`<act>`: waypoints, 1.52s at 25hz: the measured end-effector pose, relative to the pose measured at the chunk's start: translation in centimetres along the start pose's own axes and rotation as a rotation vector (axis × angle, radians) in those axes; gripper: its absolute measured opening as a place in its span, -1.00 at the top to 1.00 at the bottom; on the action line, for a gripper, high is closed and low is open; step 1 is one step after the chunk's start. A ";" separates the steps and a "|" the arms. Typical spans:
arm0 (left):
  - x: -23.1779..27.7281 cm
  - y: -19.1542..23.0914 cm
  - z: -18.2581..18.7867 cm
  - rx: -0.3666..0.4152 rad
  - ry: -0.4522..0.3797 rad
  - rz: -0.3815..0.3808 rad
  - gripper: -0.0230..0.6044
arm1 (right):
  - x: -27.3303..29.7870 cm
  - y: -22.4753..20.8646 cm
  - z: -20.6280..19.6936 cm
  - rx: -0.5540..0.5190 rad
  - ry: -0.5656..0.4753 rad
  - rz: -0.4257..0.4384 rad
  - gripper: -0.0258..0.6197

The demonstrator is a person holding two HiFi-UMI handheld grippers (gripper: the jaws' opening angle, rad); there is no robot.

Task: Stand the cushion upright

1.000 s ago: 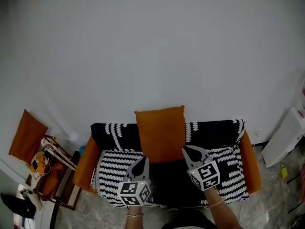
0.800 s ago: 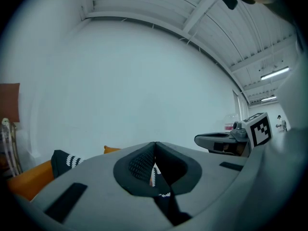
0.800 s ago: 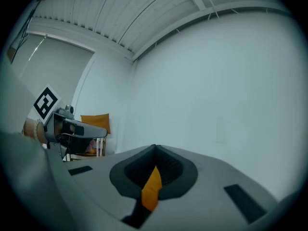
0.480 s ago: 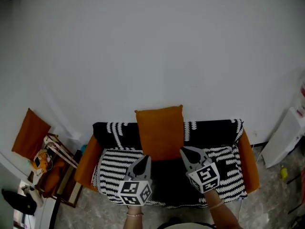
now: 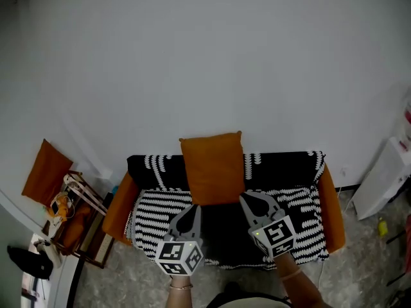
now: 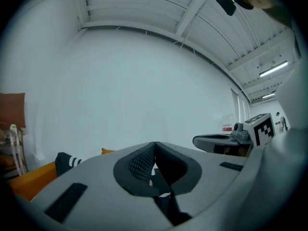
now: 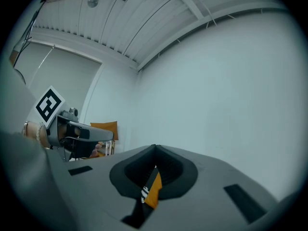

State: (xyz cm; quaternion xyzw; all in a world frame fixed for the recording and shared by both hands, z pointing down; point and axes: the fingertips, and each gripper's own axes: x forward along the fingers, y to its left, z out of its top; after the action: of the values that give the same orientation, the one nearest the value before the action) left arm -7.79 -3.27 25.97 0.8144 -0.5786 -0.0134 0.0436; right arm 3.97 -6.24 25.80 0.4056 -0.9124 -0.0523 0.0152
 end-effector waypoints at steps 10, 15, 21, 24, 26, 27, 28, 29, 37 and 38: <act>-3.9 -5.5 0.4 0.005 -0.014 0.030 0.86 | -6.1 0.6 1.1 -0.013 -0.026 0.029 0.90; -4.8 -7.7 0.3 0.004 -0.010 0.042 0.86 | -7.9 0.6 1.9 0.006 -0.035 0.055 0.90; -5.9 -9.1 0.6 0.017 -0.015 0.046 0.86 | -8.9 0.8 1.9 -0.015 -0.039 0.059 0.90; -6.3 -9.4 0.9 0.020 -0.022 0.045 0.86 | -9.4 1.3 2.1 -0.006 -0.037 0.062 0.90; -6.6 -9.6 1.2 0.019 -0.028 0.040 0.87 | -9.8 1.6 2.2 -0.006 -0.037 0.057 0.90; -6.8 -9.7 1.4 0.020 -0.031 0.035 0.87 | -10.0 1.7 2.4 -0.007 -0.037 0.053 0.90; -7.1 -9.8 1.5 0.022 -0.034 0.029 0.87 | -10.3 2.0 2.5 -0.009 -0.037 0.048 0.90; -7.4 -9.9 1.6 0.025 -0.035 0.024 0.87 | -10.4 2.2 2.6 -0.012 -0.036 0.045 0.90; -10.4 -9.7 1.8 0.020 -0.042 0.003 0.87 | -11.6 5.2 2.8 -0.027 -0.013 0.025 0.90; -10.8 -9.4 1.7 0.017 -0.041 0.003 0.86 | -11.6 5.6 2.8 -0.028 -0.011 0.022 0.90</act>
State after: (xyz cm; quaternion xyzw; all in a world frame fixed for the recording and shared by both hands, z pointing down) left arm -2.60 9.92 23.10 0.8135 -0.5805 -0.0252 0.0251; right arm 7.43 6.37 23.76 0.3951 -0.9160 -0.0671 0.0166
